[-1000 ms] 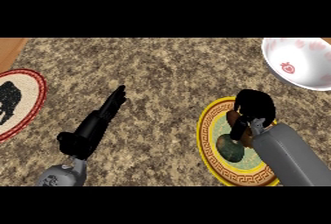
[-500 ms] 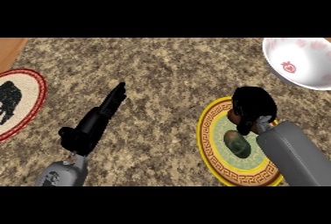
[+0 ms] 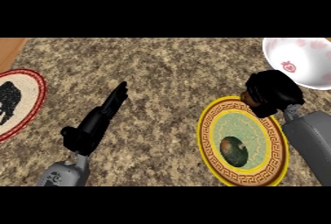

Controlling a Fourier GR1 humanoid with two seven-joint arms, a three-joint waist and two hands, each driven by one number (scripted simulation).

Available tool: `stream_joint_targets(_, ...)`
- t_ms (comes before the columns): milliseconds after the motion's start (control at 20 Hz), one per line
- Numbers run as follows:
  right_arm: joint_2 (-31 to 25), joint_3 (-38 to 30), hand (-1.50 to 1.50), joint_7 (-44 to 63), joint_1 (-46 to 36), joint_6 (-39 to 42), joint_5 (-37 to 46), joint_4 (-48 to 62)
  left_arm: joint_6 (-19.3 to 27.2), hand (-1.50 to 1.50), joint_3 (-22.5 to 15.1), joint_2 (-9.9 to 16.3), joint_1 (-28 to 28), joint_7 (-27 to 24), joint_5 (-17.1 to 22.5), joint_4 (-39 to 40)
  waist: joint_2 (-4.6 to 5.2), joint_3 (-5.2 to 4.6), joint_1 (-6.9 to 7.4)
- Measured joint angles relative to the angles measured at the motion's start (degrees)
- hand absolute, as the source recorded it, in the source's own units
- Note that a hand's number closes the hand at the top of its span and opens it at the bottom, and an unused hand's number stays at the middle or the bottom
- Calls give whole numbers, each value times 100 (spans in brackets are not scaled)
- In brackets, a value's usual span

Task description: Pick the sweet potato from the plate and place it in the bowl

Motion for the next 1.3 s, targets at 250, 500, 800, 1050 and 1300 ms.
stream_joint_targets(250, -31, -778, 150, -53, -131, -404, -437, -622, -91, 0, 59, 73, 195, -31, 63, -129, -28, -2, -48)
stream_joint_targets(500, 41, -1639, 150, 31, -265, -524, -1123, -982, -168, 0, 122, 95, 186, -120, 55, -30, -21, -3, -60)
stream_joint_targets(800, -43, -2258, 150, -248, -611, -655, -1209, -173, -268, 0, 132, 60, 304, -224, -24, -90, 2, -4, 19)
stream_joint_targets(1050, -280, -2431, 150, -652, -1087, -1164, -690, 931, -329, 0, 184, 14, 174, -139, -28, -57, 26, -1, 73)
stream_joint_targets(1300, -462, -2675, 150, -1305, -1548, -2021, -276, 2243, -359, 0, 168, -47, 31, 84, -24, -164, 54, 3, 151)
